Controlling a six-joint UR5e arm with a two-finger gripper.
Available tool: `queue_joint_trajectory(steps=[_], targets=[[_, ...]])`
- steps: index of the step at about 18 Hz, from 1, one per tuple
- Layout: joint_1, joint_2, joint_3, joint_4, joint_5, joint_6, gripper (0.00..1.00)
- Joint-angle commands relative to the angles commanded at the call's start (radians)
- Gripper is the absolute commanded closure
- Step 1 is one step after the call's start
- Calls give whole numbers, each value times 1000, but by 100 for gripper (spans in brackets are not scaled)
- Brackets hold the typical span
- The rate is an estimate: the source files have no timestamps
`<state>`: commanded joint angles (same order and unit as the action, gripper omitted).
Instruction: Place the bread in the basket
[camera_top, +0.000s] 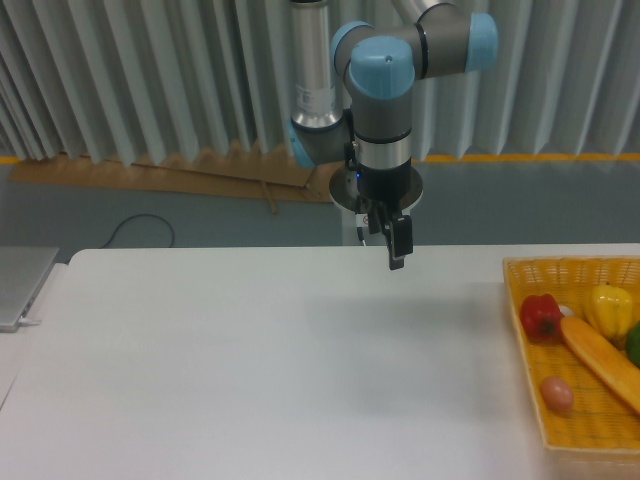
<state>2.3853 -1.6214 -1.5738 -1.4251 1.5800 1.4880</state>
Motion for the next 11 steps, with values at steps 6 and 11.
queue_joint_trajectory(steps=[6,11], targets=[[0,0,-5,2,-2,2,0],[-5,3,-6,0,-2,-5,0]])
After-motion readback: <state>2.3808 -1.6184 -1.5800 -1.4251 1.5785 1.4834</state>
